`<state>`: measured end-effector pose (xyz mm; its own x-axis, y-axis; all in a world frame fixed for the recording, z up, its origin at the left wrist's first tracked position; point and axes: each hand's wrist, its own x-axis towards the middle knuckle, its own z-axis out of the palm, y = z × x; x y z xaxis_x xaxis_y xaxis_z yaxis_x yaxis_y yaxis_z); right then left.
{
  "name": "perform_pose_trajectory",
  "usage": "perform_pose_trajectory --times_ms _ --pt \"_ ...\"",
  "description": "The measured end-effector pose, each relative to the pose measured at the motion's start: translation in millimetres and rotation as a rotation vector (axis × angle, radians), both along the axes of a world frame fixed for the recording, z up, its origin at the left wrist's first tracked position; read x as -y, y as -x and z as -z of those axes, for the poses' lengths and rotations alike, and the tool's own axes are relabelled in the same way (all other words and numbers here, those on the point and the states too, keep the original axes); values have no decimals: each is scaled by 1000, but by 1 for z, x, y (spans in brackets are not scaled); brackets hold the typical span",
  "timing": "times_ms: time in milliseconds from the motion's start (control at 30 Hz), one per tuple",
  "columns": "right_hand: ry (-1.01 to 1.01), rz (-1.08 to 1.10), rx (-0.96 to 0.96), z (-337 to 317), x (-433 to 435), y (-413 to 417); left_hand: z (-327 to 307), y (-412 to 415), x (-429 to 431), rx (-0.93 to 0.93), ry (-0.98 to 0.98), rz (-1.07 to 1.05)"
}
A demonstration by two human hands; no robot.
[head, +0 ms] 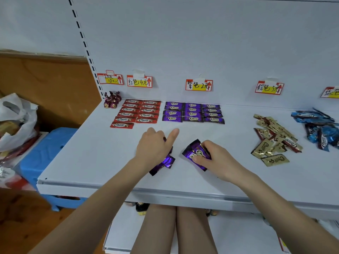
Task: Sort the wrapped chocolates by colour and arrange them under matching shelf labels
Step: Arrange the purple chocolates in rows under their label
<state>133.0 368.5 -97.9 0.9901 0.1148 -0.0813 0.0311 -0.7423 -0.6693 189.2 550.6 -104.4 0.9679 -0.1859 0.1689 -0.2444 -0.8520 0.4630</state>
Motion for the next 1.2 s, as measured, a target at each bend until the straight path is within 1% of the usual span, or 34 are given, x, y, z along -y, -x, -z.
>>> perform_pose_trajectory --times_ms 33,67,100,167,200,267,333,433,600,767,900,1000,1133,1200 --pt "-10 2 3 0 0 0 -4 0 -5 -55 57 34" --pt "-19 5 7 0 1 0 -8 -1 -11 -112 64 73" --pt "-29 7 9 1 1 0 -12 -2 -18 -163 -1 116" --pt "-47 7 12 1 2 1 -15 -2 -30 -236 -232 183" --pt "-52 5 15 1 1 0 -14 -1 -33 -246 -326 203" --pt "-61 2 22 1 1 0 -10 1 -34 -190 -401 223" --pt "-72 6 24 2 1 0 -6 2 -32 -135 -366 222" --pt "-101 16 29 3 1 1 -3 7 -31 -181 -279 193" --pt "-146 43 72 4 1 4 -2 12 -27 -253 -209 132" --pt "-219 97 110 8 2 6 -8 20 -23 -270 -146 161" --pt "-237 135 137 12 2 6 -15 22 -21 -313 -48 178" --pt "-256 155 156 14 1 7 -18 21 -20 -337 -18 192" --pt "-298 183 170 17 0 8 -15 22 -19 -301 38 190" --pt "-319 199 181 18 0 8 -13 23 -20 -228 71 181"
